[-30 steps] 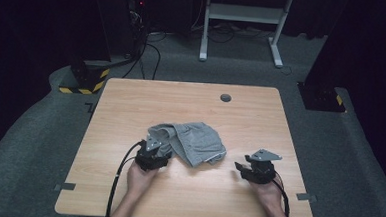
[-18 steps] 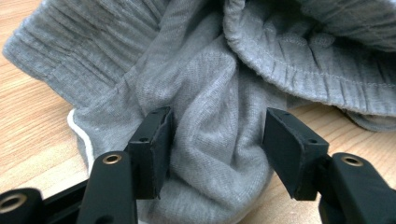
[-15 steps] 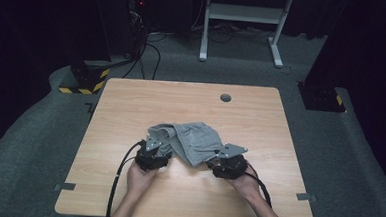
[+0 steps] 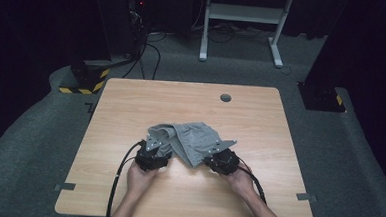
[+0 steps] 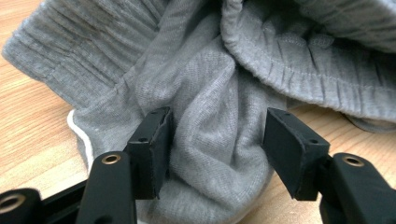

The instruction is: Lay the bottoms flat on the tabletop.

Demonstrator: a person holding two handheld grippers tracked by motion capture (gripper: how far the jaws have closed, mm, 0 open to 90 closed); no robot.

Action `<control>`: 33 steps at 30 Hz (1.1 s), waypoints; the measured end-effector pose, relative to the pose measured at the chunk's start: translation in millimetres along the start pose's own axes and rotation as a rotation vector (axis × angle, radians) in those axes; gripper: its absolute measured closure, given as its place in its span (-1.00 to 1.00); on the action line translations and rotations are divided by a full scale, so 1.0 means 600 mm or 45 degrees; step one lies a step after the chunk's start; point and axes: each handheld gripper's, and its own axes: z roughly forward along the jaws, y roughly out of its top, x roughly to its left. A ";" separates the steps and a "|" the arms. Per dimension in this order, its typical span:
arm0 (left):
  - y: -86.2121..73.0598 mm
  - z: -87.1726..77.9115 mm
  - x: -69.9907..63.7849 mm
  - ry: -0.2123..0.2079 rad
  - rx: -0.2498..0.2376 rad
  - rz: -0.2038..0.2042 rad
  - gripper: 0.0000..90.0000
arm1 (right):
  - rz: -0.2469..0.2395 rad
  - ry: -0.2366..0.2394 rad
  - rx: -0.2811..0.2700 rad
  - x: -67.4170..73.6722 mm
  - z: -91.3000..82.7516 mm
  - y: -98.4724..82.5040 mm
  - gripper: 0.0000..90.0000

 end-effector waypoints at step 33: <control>0.000 0.000 -0.004 0.004 0.007 0.013 -0.13 | 0.041 -0.070 -0.287 -0.007 -0.137 0.017 0.96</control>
